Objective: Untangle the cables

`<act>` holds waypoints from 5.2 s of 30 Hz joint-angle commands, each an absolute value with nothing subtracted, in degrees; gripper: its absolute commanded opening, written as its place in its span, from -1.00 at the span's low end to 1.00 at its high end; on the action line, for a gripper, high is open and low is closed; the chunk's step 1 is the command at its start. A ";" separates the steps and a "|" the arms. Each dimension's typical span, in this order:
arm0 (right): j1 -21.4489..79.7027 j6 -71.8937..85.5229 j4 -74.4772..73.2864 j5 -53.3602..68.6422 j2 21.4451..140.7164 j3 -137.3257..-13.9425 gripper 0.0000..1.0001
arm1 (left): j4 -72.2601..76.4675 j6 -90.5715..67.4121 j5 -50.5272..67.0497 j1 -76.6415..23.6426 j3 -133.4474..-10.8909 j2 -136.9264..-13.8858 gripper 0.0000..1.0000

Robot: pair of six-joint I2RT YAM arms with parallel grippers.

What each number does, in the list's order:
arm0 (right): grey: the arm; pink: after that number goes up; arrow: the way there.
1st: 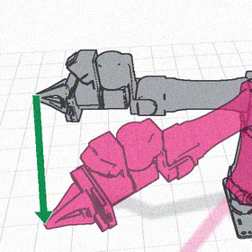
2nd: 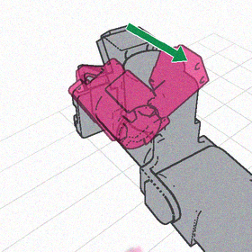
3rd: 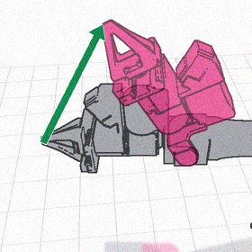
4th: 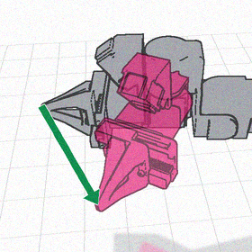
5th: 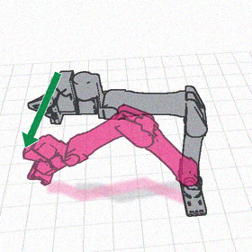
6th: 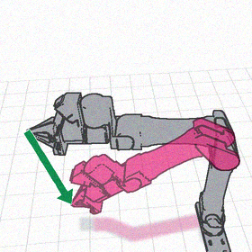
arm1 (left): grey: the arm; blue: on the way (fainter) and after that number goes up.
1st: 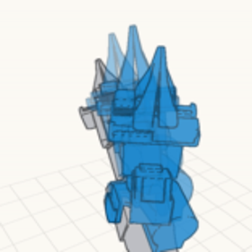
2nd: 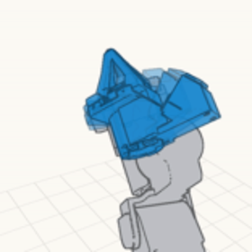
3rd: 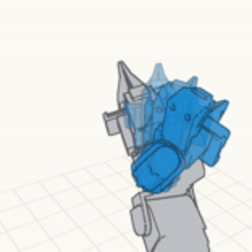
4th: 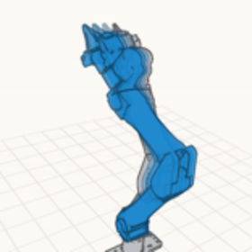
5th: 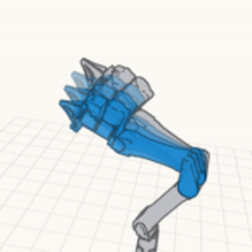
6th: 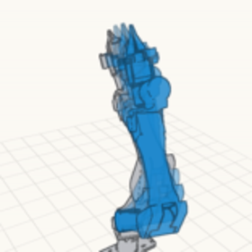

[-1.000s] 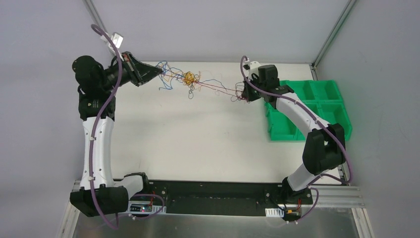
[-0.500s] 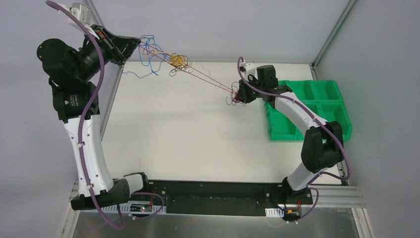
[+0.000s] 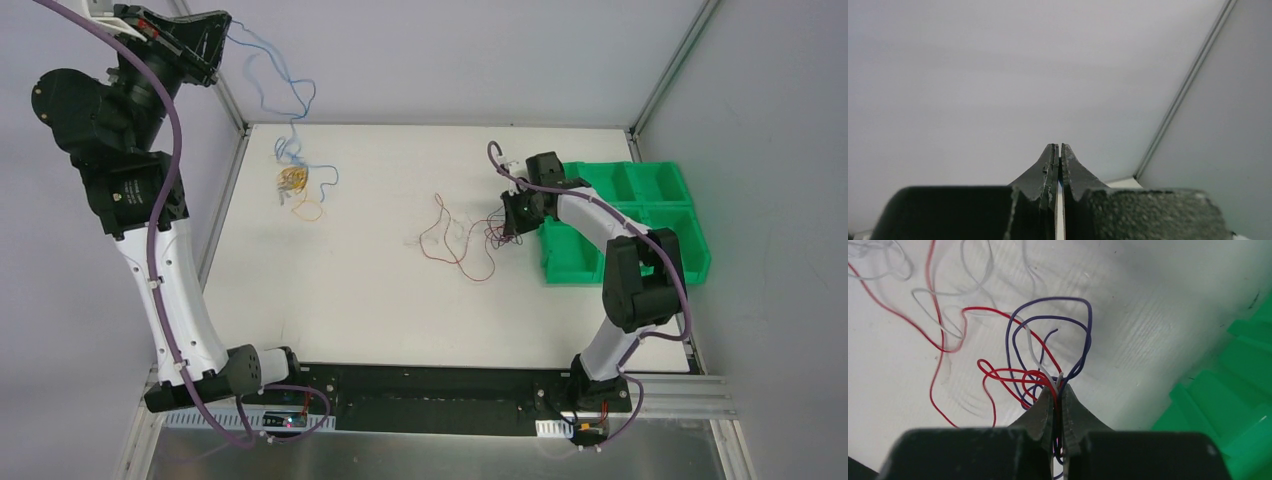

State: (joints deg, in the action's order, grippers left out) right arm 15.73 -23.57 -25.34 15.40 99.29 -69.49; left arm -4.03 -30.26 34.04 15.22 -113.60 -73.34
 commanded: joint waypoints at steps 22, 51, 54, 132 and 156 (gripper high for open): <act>25.99 -12.40 -27.24 26.84 96.84 -87.46 -0.69 | -10.89 -19.86 61.27 10.15 -71.90 -73.75 -1.00; 41.63 -9.65 -16.02 39.02 97.75 -102.40 0.59 | -9.90 -26.13 68.11 -7.73 -83.26 -77.34 -1.00; 41.60 -10.86 -15.46 35.41 97.56 -100.84 0.24 | -8.73 -27.41 68.41 -8.03 -83.66 -77.34 -1.00; -15.80 -19.92 -41.65 34.70 98.08 -99.40 0.49 | -27.34 -6.92 53.35 -2.41 -77.45 -91.41 0.99; 24.18 -8.43 -25.54 20.53 119.95 -97.36 0.46 | 5.07 -33.93 55.84 -13.17 -81.73 -123.89 -0.15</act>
